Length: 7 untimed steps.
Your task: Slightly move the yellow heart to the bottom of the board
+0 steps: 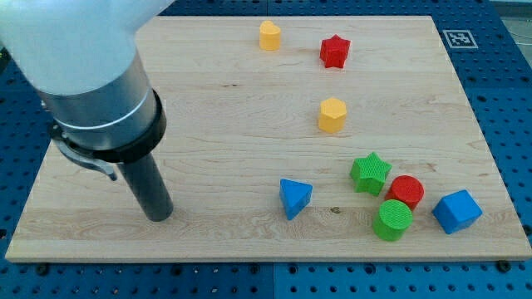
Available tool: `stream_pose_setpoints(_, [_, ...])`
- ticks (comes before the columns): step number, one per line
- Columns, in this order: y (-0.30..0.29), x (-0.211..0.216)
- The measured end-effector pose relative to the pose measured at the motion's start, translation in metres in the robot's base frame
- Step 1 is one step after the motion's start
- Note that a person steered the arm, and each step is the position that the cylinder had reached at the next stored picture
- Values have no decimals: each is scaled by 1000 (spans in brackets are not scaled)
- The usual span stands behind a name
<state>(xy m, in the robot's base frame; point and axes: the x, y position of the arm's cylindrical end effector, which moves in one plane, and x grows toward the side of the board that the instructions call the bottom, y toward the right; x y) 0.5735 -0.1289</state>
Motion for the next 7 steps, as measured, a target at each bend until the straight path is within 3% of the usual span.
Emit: stream_pose_setpoints(7, [96,0])
